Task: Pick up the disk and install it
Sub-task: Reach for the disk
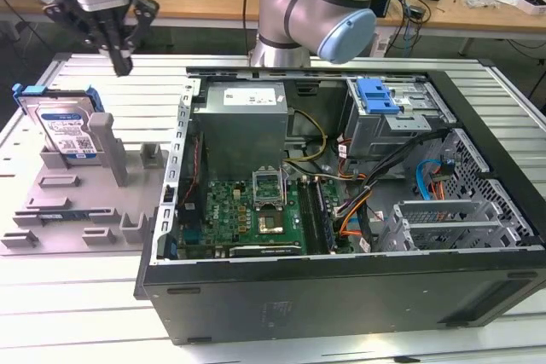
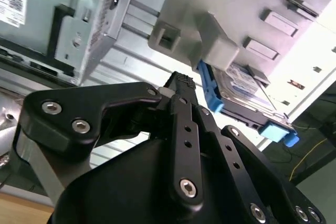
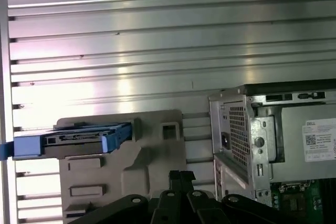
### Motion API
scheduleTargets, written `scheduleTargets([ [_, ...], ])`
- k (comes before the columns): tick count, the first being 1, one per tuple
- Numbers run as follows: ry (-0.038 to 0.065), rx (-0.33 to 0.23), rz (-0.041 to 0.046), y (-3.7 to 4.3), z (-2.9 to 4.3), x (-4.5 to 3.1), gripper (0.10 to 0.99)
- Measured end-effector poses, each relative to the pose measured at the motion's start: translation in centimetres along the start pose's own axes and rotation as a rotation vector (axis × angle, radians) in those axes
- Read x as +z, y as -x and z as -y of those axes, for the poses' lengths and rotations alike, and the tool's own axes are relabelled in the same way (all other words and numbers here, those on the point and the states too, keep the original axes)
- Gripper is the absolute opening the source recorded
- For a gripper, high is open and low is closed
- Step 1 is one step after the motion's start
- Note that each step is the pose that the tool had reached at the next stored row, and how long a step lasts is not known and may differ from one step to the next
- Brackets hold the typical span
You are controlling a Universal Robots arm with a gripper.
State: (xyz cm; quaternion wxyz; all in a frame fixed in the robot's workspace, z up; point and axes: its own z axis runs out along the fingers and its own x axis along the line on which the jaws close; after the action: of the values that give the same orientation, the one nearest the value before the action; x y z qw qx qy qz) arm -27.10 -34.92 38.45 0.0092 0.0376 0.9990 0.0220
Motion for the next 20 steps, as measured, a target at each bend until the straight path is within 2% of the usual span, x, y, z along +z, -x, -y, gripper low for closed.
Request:
scheduleTargets([
  [4, 0.0, 0.0, -0.0025, -2.27, -0.15, 0.17, 0.106],
  [7, 0.0, 0.0, -0.0047, -3.41, -0.26, 0.25, 0.106],
  [9, -0.001, 0.0, -0.0079, -4.79, -0.48, 0.34, 0.106],
  [12, -0.001, 0.0, -0.0106, -5.87, -0.71, 0.42, 0.106],
  [15, -0.001, 0.001, -0.0151, -7.45, -1.05, 0.53, 0.106],
  [20, -0.001, 0.001, -0.0186, -7.59, -1.09, 0.53, 0.106],
])
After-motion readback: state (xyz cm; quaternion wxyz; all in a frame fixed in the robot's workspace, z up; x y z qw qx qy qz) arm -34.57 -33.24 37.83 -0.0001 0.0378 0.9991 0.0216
